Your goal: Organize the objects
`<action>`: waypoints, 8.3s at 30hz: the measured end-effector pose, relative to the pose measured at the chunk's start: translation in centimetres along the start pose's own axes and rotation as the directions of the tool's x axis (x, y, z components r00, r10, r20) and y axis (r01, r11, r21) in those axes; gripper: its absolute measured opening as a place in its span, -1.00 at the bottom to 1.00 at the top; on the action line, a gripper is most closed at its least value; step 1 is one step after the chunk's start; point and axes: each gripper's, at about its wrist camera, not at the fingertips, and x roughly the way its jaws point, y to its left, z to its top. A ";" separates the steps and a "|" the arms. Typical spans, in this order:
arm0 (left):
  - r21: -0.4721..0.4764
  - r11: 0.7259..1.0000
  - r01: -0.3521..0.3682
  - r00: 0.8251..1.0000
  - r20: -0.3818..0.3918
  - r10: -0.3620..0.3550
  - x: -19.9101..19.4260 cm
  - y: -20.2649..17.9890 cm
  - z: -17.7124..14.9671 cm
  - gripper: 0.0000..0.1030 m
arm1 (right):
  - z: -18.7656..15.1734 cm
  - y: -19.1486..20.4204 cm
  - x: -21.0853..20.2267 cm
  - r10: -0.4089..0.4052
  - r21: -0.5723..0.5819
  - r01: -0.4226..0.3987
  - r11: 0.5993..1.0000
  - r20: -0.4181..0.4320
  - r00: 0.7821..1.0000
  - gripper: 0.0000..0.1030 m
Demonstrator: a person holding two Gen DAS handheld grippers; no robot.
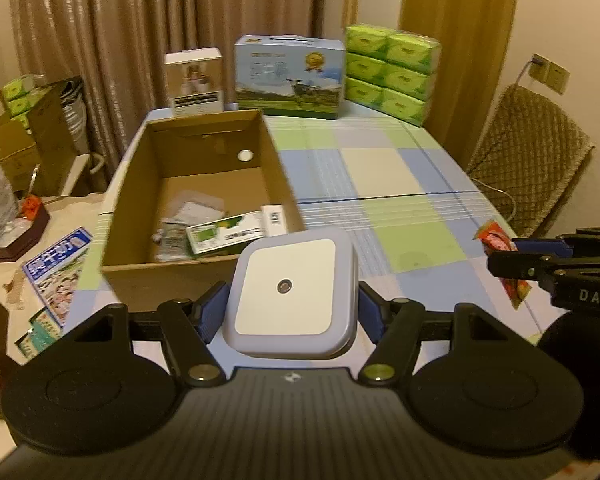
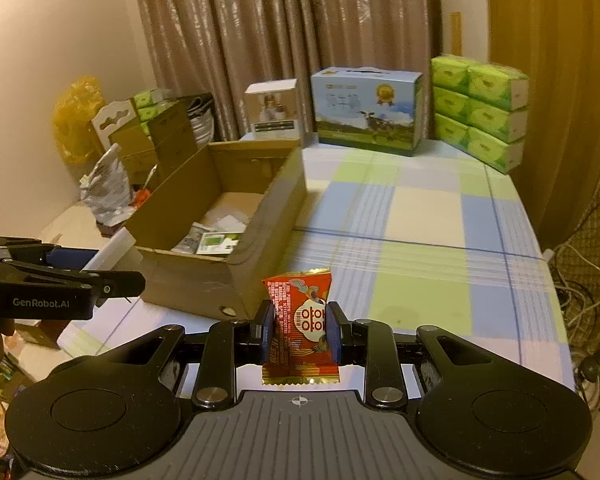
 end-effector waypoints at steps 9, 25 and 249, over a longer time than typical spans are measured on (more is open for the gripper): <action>-0.019 0.998 -0.060 0.998 0.001 0.060 -0.8 2.9 -0.4 0.22 | 0.7 3.0 1.8 0.048 -0.054 -0.049 0.997 -0.015 0.999 -0.53; -0.063 0.992 -0.114 0.994 -0.008 0.114 -1.4 7.2 -1.1 0.22 | 1.7 7.2 5.0 0.106 -0.127 -0.110 0.986 -0.044 0.993 -0.53; -0.069 0.982 -0.176 0.984 -0.031 0.174 -4.0 4.3 -1.7 0.98 | 0.9 5.1 2.0 -0.036 0.058 0.044 0.997 -0.133 0.990 0.96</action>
